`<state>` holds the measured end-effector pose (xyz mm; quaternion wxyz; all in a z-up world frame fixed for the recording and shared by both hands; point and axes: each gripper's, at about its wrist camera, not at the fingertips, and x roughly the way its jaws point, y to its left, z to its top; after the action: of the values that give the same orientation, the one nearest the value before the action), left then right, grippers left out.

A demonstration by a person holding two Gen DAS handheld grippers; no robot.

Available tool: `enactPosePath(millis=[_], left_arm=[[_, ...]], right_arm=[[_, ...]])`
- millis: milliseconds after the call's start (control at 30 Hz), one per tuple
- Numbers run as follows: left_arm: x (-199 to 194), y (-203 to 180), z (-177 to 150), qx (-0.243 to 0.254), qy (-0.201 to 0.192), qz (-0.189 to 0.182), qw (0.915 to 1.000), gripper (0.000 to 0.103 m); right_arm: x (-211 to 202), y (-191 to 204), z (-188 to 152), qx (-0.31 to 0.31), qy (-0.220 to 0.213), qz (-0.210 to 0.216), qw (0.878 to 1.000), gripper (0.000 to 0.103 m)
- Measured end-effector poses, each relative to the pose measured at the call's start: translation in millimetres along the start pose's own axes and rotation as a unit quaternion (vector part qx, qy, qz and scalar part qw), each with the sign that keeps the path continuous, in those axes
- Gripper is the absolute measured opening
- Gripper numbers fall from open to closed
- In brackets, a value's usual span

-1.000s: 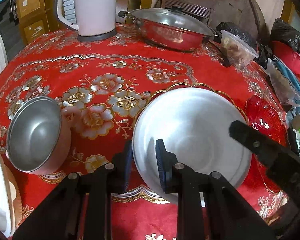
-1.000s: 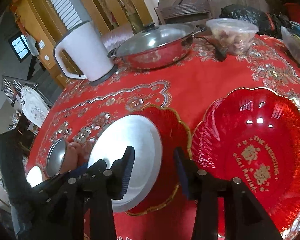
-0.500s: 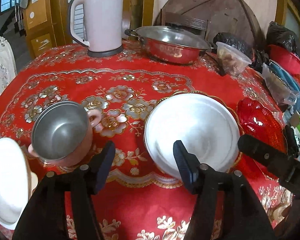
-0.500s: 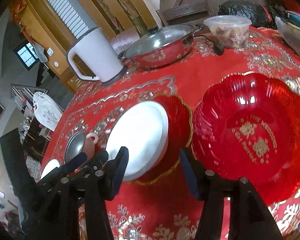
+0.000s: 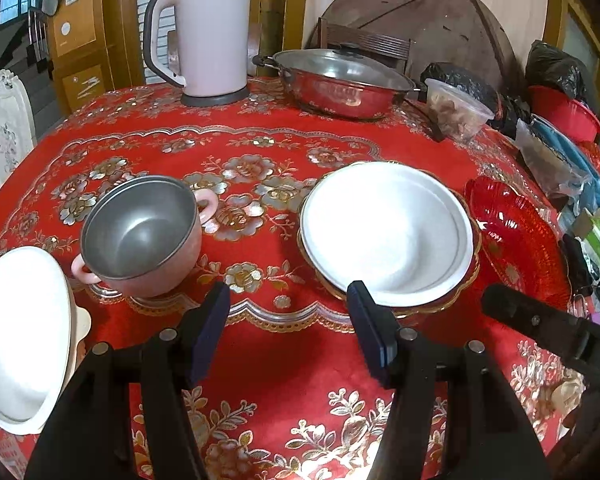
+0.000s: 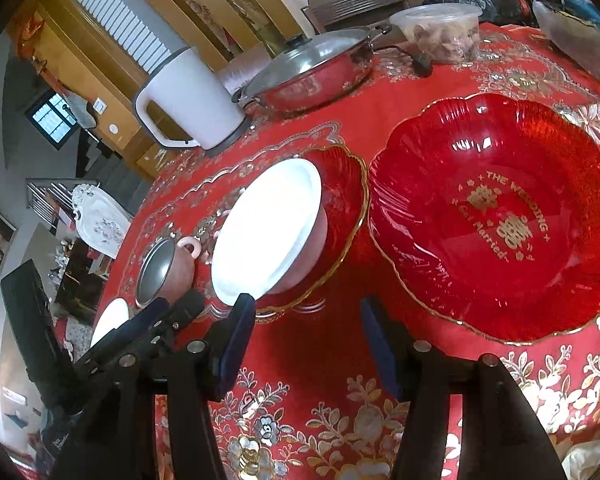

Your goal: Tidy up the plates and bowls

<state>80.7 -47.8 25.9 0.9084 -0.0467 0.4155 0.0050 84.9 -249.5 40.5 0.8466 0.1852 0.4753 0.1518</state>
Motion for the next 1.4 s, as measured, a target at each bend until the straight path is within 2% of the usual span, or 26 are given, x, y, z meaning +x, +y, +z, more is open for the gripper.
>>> enactPosePath(millis=[500, 833, 933, 1067, 1167, 1267, 1400], left_arm=[[2, 10, -6, 0.003, 0.001, 0.014, 0.9999, 0.060], [18, 24, -4, -0.024, 0.041, 0.005, 0.9989, 0.060], [19, 25, -5, -0.021, 0.043, 0.012, 0.9988, 0.060], [24, 29, -5, -0.019, 0.055, 0.019, 0.9981, 0.060], [29, 31, -3, -0.027, 0.063, 0.023, 0.9974, 0.060], [32, 31, 0, -0.033, 0.071, 0.018, 0.9968, 0.060], [40, 30, 9, -0.039, 0.082, 0.022, 0.9957, 0.060]], right_arm=[[14, -4, -8, 0.016, 0.016, -0.005, 1.000, 0.058], [19, -18, -7, 0.041, 0.005, -0.016, 0.999, 0.058], [22, -22, -6, 0.050, 0.004, -0.015, 0.999, 0.058], [19, -30, -1, 0.071, -0.021, -0.018, 0.997, 0.057], [24, -34, 4, 0.087, -0.019, -0.015, 0.996, 0.056], [29, -36, 9, 0.100, -0.025, -0.013, 0.995, 0.054], [34, -39, 12, 0.116, -0.030, -0.008, 0.993, 0.041]])
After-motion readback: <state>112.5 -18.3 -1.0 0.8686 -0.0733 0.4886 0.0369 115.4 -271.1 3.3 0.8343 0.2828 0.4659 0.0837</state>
